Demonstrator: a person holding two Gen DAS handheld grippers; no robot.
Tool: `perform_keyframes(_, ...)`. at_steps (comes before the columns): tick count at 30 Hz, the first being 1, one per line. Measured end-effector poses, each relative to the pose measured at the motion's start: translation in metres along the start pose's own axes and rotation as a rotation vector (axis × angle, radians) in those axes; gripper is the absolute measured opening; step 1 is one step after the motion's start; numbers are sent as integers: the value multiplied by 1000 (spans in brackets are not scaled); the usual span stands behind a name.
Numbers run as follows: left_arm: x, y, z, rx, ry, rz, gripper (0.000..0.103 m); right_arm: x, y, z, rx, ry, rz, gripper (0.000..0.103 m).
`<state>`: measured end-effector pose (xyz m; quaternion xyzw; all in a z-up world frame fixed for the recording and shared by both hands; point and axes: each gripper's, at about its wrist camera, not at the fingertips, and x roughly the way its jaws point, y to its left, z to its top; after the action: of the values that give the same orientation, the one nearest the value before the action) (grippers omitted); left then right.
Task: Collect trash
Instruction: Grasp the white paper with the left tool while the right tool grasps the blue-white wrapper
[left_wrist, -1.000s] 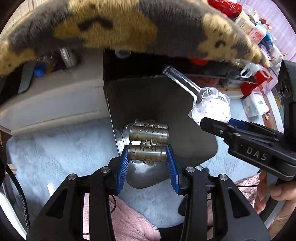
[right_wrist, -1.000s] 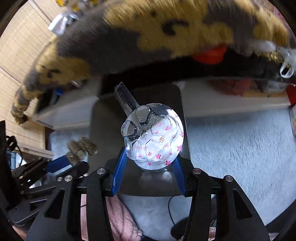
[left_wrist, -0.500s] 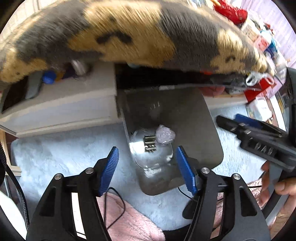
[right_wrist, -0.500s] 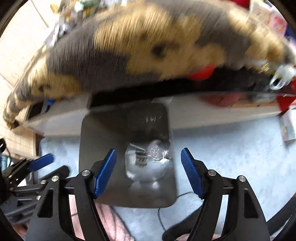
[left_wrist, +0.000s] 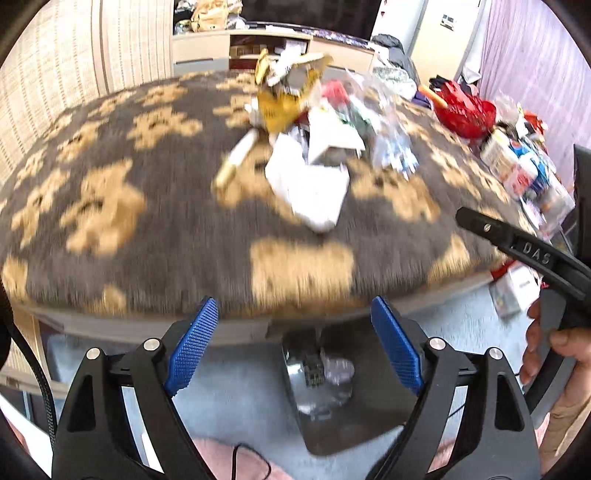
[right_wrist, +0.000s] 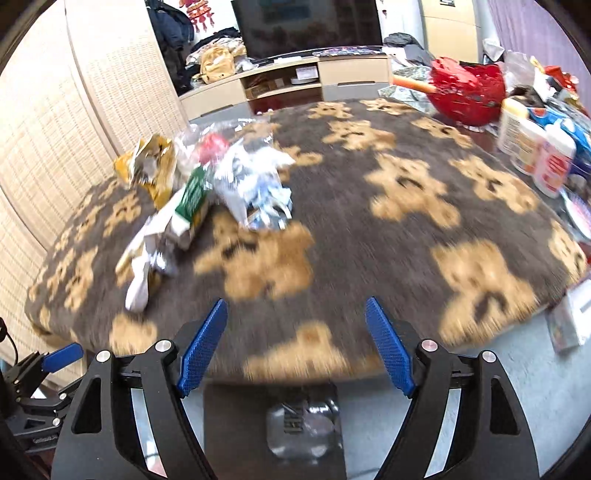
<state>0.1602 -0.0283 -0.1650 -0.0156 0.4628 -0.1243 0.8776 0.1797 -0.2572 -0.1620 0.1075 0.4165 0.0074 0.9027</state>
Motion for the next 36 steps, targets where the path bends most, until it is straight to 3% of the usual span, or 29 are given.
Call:
perform_keyframes(7, 27, -6, 39, 17, -21, 4, 72, 35, 8, 31, -12, 0, 44, 59)
perform_keyframes(12, 51, -10, 49, 30, -8, 19, 61, 57, 9, 47, -9, 7, 54, 56)
perform_keyframes(14, 58, -8, 50, 27, 7, 21, 50, 65, 9, 50, -8, 15, 61, 54)
perform_keyframes(17, 61, -2, 49, 15, 10, 10, 35, 75, 10, 51, -13, 29, 76, 43)
perform_keyframes(19, 61, 2, 49, 8, 8, 2, 24, 79, 12, 51, -22, 43, 88, 22)
perform_keyframes(20, 59, 5, 49, 6, 6, -5, 12, 79, 13, 50, -25, 46, 89, 20)
perform_keyframes(21, 58, 7, 48, 3, 6, -11, 8, 79, 14, 50, -28, 46, 86, 18)
perform_keyframes(29, 29, 12, 34, 5, -13, -19, 3, 48, 10, 29, -27, 55, 68, 15)
perform_keyframes(36, -3, 4, 0, 13, -3, -39, 2, 12, 2, -14, -13, 92, 69, 15)
